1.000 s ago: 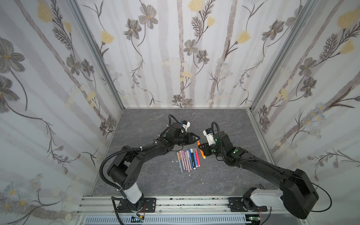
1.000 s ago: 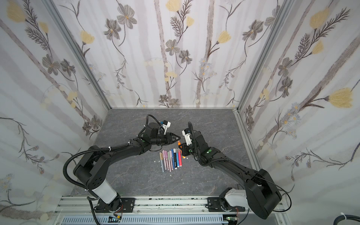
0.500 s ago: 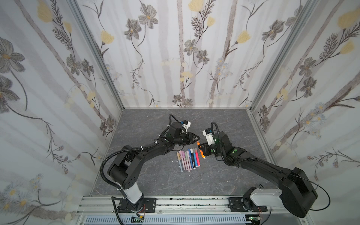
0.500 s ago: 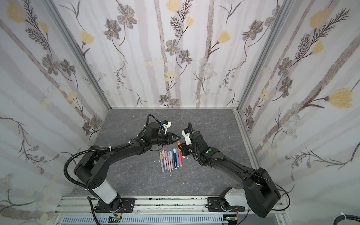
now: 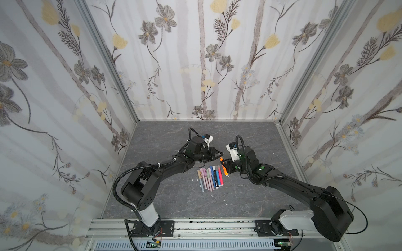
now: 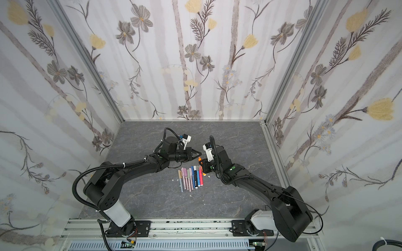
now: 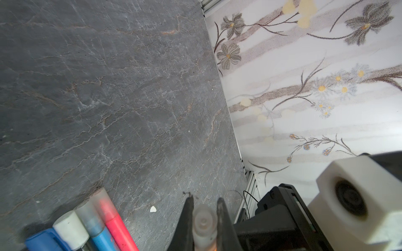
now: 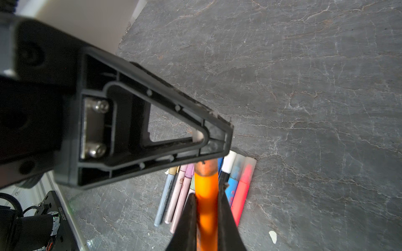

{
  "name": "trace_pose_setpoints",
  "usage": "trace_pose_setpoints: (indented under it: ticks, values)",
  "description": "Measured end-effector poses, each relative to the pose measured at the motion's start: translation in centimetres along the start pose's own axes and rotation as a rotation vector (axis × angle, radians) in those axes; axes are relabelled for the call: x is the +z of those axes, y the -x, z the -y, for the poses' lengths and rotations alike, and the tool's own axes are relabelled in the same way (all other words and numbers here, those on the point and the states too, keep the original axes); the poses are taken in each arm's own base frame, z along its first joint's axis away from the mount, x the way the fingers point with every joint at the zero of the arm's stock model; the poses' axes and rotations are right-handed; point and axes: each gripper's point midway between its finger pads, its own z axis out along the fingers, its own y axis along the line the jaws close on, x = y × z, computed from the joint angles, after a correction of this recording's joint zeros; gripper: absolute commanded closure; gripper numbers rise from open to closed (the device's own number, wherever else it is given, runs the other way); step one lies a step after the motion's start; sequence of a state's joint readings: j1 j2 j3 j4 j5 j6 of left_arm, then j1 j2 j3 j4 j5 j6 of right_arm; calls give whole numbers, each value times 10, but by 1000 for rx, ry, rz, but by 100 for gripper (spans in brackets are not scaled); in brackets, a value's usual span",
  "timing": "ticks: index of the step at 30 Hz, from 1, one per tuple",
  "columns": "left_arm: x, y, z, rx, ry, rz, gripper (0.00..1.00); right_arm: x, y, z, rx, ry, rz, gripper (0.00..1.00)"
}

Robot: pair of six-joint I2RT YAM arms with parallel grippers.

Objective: Remove pen caps from pens
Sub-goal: Open the pen cap on the pen.

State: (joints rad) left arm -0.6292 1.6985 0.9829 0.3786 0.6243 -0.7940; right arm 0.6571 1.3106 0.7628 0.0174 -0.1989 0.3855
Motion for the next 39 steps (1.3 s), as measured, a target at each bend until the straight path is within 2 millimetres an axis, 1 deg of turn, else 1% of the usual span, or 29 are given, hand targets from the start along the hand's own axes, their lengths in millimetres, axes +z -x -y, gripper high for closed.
trace_pose_setpoints:
  ticks: [4, 5, 7, 9, 11, 15, 20, 25, 29, 33, 35, 36, 39]
  values:
    - [0, 0, 0, -8, -2, 1, 100, 0, -2, 1, 1, 5, 11, 75]
    - [0, -2, -1, -17, -1, -2, 100, 0, -4, 1, 4, 7, 16, 70]
    - [0, -3, 4, -29, -24, -11, 100, -1, -8, 4, 3, 4, 21, 66]
    - [-1, 0, 11, -39, -52, -7, 100, -2, -13, 6, 10, 7, 23, 65]
    - [-1, 1, 16, -61, -72, -5, 100, -3, -14, 6, 15, 13, 39, 65]
    - [-2, 4, 24, -109, -107, 2, 100, -6, -13, 5, 9, 30, 81, 66]
    - [-2, 7, 28, -135, -114, 7, 100, -12, -6, 2, 5, 48, 137, 74]
    - [-2, 9, 25, -142, -103, 17, 100, -14, 1, 0, 6, 55, 168, 78]
    - [1, 6, 17, -154, -77, 10, 100, -15, 3, 0, 5, 52, 177, 82]
    - [2, 5, 14, -154, -71, 8, 100, -14, 2, 0, 6, 50, 173, 90]
    - [3, 4, 13, -155, -68, 6, 100, -13, 0, 1, 7, 48, 167, 95]
    - [3, 4, 12, -155, -67, 5, 100, -13, 0, 1, 8, 47, 164, 99]
    - [4, 4, 10, -157, -64, 4, 100, -12, -1, 2, 9, 44, 160, 100]
